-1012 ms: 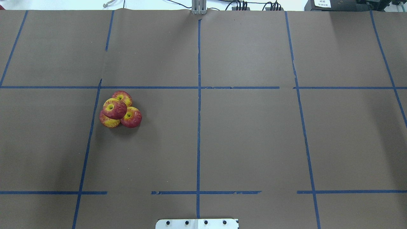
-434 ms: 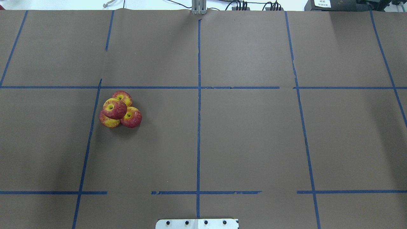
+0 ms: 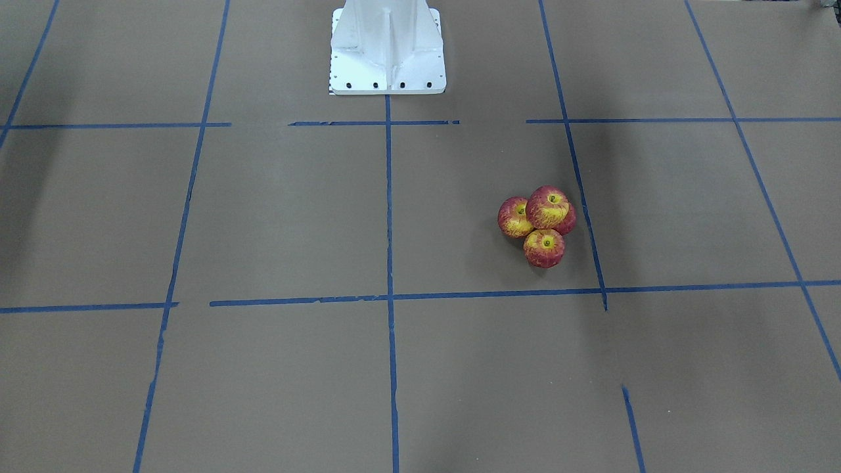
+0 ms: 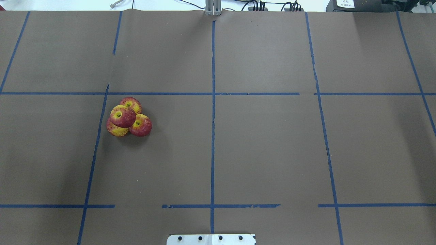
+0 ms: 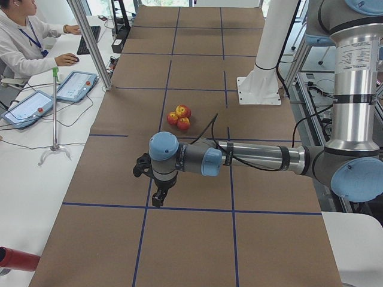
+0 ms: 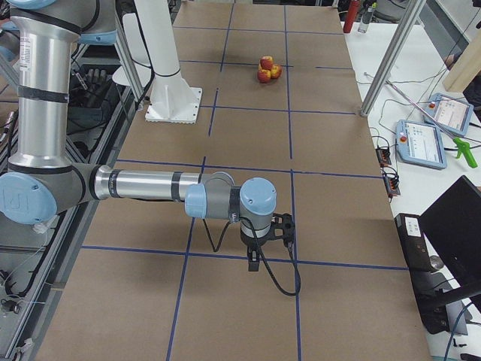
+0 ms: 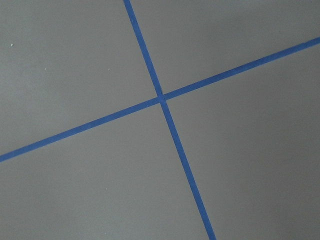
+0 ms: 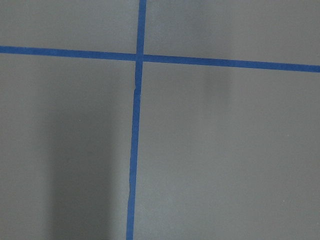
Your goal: Stack apples
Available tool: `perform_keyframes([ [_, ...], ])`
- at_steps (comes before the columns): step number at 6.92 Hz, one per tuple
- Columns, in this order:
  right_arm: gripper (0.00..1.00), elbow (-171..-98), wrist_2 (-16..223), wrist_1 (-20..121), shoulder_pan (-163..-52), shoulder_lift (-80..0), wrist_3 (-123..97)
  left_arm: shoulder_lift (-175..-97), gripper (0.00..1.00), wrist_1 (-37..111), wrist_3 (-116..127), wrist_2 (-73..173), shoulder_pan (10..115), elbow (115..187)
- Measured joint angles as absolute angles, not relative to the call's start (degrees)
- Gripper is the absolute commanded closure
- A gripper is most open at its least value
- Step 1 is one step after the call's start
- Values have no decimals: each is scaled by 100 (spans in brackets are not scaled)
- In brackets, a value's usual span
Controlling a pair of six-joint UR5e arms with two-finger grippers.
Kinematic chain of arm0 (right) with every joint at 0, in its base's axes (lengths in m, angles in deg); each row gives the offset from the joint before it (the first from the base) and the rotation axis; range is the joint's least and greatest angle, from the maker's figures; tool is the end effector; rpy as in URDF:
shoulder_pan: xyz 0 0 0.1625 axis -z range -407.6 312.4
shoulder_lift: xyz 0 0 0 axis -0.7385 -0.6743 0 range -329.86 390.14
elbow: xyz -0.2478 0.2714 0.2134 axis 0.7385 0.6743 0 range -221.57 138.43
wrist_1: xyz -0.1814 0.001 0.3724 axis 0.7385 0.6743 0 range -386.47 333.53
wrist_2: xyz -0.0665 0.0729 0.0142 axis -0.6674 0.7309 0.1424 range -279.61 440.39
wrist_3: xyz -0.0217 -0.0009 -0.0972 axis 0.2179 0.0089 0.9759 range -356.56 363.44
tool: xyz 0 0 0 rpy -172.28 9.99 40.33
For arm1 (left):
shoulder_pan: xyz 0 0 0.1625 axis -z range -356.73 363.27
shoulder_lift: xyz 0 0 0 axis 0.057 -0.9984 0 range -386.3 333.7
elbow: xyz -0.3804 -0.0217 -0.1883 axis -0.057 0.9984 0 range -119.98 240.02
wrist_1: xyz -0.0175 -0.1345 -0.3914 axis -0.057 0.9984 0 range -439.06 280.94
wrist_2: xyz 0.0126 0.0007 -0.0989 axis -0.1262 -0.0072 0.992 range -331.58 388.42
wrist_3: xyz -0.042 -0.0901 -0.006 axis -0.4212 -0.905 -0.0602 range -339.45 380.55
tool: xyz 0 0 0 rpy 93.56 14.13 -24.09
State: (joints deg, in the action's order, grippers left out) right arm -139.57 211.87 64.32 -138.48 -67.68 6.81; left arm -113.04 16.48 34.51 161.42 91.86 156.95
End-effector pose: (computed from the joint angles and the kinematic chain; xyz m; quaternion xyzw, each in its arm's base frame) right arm 0.0739 -0.4321 0.6580 0.0081 -0.3541 -0.0184 0.9350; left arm -0.0537 -0.4788 0.6177 0.1142 0.3550 0.1531 0.9152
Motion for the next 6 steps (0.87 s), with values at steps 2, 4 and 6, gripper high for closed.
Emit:
perform_keyframes([
  [2,0,-13957,21187,6432,-13848,-6768,678,-11341,0,1658,3441,16149,9186,15660],
  [4,0,-13957,21189,6432,-13848,-6768,683,-11325,0,1650,3453,16161,9186,15678],
  [6,0,-13957,21190,6432,-13848,-6768,686,-11261,0,1652,3473,16144,9186,15697],
])
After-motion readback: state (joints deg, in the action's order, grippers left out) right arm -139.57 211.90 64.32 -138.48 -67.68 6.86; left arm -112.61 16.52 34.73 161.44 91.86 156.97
